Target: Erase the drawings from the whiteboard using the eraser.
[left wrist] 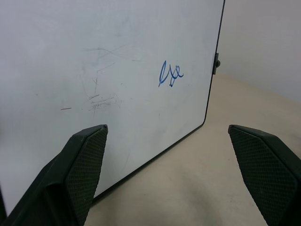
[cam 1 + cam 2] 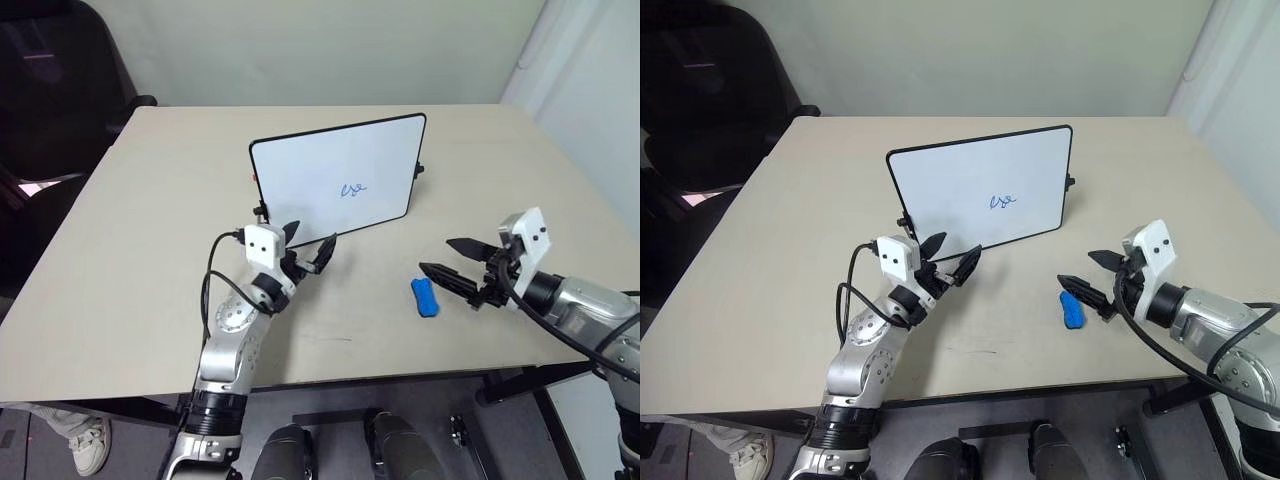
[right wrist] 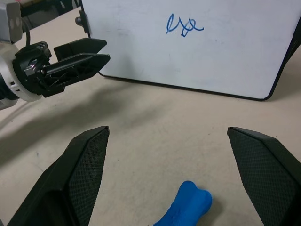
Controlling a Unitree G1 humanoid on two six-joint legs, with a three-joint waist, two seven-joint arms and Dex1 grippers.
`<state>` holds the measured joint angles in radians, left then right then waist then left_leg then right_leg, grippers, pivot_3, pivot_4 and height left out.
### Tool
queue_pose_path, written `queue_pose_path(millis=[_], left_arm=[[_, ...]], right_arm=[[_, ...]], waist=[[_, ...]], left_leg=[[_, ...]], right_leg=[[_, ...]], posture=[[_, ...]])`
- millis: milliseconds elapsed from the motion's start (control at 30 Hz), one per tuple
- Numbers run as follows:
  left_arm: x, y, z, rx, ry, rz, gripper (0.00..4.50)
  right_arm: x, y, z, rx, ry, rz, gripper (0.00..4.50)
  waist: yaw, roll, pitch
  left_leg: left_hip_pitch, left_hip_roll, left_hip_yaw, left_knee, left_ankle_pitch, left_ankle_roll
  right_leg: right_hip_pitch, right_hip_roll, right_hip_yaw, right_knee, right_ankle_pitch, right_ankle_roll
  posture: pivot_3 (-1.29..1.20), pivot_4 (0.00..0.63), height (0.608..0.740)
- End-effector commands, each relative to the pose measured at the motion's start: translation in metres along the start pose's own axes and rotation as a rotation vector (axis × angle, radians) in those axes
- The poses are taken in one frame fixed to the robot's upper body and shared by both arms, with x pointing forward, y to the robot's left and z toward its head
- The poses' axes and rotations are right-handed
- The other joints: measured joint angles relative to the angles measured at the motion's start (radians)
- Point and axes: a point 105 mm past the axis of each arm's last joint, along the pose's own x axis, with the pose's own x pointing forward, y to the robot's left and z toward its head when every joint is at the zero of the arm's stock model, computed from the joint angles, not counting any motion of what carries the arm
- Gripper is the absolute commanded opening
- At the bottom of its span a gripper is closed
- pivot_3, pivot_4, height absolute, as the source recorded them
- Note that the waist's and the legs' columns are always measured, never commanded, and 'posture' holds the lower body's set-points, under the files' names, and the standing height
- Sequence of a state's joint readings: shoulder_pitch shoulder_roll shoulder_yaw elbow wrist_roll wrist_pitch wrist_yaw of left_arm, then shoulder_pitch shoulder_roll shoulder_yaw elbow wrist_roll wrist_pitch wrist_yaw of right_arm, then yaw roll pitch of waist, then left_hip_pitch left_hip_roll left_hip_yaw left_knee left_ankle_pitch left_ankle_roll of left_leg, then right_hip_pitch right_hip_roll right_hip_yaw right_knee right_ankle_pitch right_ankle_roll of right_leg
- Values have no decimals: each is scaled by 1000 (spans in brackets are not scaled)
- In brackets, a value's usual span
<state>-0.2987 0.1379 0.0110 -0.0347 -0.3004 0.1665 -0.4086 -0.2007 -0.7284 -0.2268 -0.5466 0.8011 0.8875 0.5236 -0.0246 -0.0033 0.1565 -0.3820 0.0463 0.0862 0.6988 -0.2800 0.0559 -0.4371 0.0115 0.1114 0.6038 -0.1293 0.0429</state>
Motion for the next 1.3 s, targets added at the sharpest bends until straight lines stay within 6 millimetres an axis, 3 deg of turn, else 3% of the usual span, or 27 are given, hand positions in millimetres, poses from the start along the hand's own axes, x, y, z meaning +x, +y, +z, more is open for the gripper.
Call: queue_pose_path(millis=[33,467,600,700,867,1300], left_arm=[[2,-5,6,0,-23,-22,4500],[0,2,9,14,-26,-5,4500],[0,6,9,31,-24,-1,4500],[2,2,10,23,-27,-18,4500],[4,-1,9,18,-29,-14,4500],[1,-4,8,11,-31,-14,4500]], right_arm=[[-4,3,10,-41,-22,-10,4261],[2,-3,6,-21,23,-42,4261],[4,-20,-20,26,192,-138,4261],[4,-12,-16,36,185,-100,4261],[2,-12,-27,77,273,-122,4388],[19,2,-61,160,402,-142,4388]], waist=[[0,0,0],[0,0,0],[0,0,0],[2,0,0],[1,0,0],[1,0,0]], left_leg=[[0,0,0,0,0,0],[0,0,0,0,0,0],[0,0,0,0,0,0],[0,0,0,0,0,0],[0,0,0,0,0,0],[0,0,0,0,0,0]], right_leg=[[0,0,0,0,0,0],[0,0,0,0,0,0],[0,0,0,0,0,0],[0,0,0,0,0,0],[0,0,0,0,0,1],[-1,0,-1,0,0,1]], posture=[[0,150,740],[0,150,740],[0,150,740],[0,150,740],[0,150,740],[0,150,740]])
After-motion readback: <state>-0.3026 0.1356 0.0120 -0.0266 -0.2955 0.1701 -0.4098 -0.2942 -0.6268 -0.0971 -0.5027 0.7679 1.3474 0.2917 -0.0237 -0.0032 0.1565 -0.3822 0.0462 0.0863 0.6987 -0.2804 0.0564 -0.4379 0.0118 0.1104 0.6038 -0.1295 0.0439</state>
